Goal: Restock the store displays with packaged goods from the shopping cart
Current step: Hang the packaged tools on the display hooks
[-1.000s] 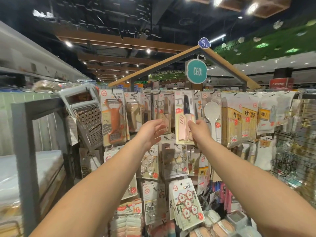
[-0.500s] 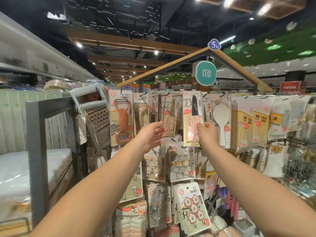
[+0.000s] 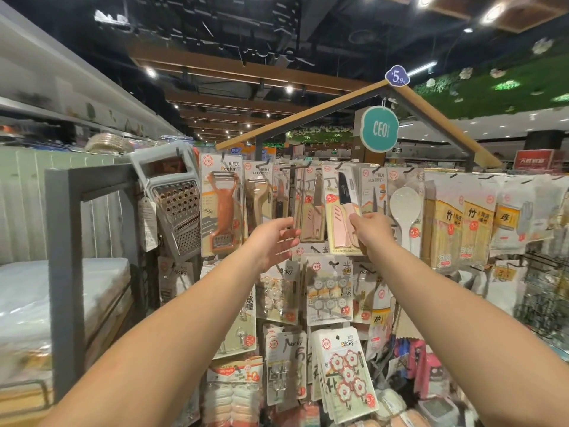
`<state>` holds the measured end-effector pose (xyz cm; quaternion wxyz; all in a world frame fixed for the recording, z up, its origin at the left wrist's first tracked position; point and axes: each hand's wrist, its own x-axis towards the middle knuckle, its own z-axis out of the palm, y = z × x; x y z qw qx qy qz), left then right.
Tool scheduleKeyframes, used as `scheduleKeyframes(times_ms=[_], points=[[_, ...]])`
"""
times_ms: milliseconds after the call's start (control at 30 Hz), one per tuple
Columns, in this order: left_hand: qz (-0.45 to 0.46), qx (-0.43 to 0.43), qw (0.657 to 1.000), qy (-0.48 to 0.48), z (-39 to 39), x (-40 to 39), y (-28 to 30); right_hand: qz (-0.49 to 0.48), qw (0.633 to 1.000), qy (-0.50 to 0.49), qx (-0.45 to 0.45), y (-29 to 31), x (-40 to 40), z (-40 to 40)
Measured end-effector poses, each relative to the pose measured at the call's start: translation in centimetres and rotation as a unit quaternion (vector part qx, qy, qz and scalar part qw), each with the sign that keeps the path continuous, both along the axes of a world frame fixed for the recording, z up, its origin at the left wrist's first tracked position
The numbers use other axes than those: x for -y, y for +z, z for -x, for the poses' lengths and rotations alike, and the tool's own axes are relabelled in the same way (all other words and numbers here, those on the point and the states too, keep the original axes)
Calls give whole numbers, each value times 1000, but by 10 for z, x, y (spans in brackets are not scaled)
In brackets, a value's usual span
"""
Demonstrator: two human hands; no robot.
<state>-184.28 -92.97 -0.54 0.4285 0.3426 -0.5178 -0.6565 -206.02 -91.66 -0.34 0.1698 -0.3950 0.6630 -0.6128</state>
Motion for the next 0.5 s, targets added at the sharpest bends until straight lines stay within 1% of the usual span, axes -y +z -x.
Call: scheduleKeyframes(times_ms=[100, 233, 333, 500], points=[[5, 13, 1000, -5, 4, -1, -1, -21, 999, 34, -8, 5, 12, 3], [48, 77, 996, -20, 15, -8, -11, -26, 990, 135, 15, 3, 17, -5], [94, 128, 987, -36, 20, -18, -21, -29, 989, 126, 67, -22, 2, -9], [115, 146, 980, -65, 32, -26, -46, -44, 979, 115, 161, -78, -53, 3]])
